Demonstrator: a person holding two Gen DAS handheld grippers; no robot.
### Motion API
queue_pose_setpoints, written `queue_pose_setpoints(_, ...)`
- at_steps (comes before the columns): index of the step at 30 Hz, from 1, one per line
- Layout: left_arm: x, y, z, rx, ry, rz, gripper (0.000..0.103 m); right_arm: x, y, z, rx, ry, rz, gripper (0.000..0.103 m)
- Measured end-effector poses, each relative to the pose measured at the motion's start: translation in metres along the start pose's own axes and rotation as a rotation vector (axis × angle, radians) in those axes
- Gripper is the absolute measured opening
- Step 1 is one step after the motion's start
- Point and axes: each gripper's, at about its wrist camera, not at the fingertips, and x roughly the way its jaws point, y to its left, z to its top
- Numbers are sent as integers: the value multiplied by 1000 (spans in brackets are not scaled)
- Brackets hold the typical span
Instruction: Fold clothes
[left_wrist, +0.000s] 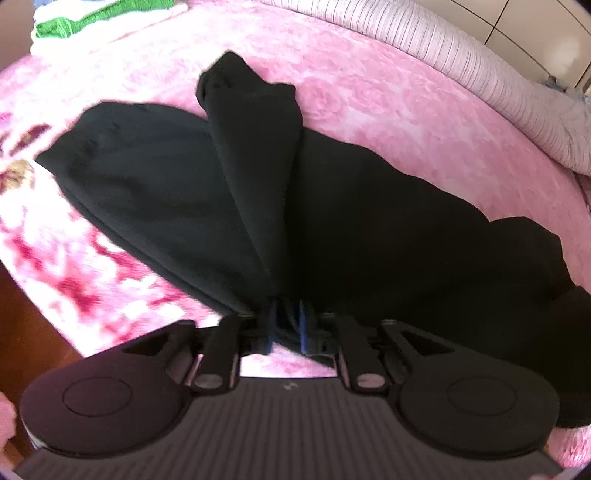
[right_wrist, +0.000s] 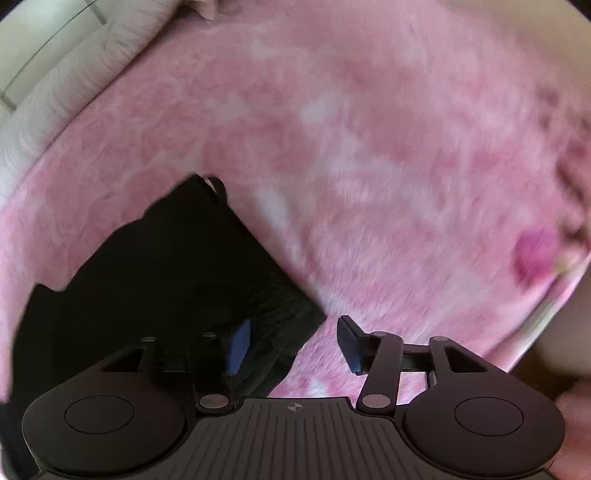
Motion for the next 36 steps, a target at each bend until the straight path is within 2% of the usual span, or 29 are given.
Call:
queue_pose_setpoints(2,-14,3,2,-11,-30,5,9,-14,21,-1,-88,-65,-70,51)
queue_pose_setpoints(5,-27,7,8,-9,-83,14,9,-20,47,-7,-168,-123,-36,51)
queue_pose_setpoints(7,-21,12,17,-4,-99,24,10,-5,63,-12,-196,-49,-6,51)
queue_pose_setpoints(9,-9,22,26,1,-106,45,10,10,82,-18,-221,14,-18,51)
queue_pose_setpoints(14,16,64,57,-26,-155,54,9,6,146,-23,-250,-73,53,51)
queue_pose_setpoints(18,42,114,86,10,-136,78,10,12,217,-32,-318,-91,130,51)
queue_pose_setpoints(20,55,139,101,29,-125,90,9,20,257,-42,-335,-61,175,51)
queue_pose_setpoints(22,54,170,122,-6,-94,48,4,29,297,-57,-339,-29,226,51)
queue_pose_setpoints(24,41,189,139,-37,-87,30,5,37,339,-74,-342,6,291,51)
queue_pose_setpoints(25,33,198,146,-51,-86,23,11,40,360,-84,-346,27,339,51)
queue_pose_setpoints(27,19,214,158,-78,-81,4,12,47,402,-102,-355,81,431,51)
queue_pose_setpoints(32,2,247,161,-151,-34,-29,12,69,490,-153,-309,259,661,51)
queue_pose_setpoints(34,-2,260,159,-182,-11,-38,12,80,511,-171,-271,315,716,51)
queue_pose_setpoints(36,-3,273,153,-215,10,-46,12,91,526,-187,-241,357,735,51)
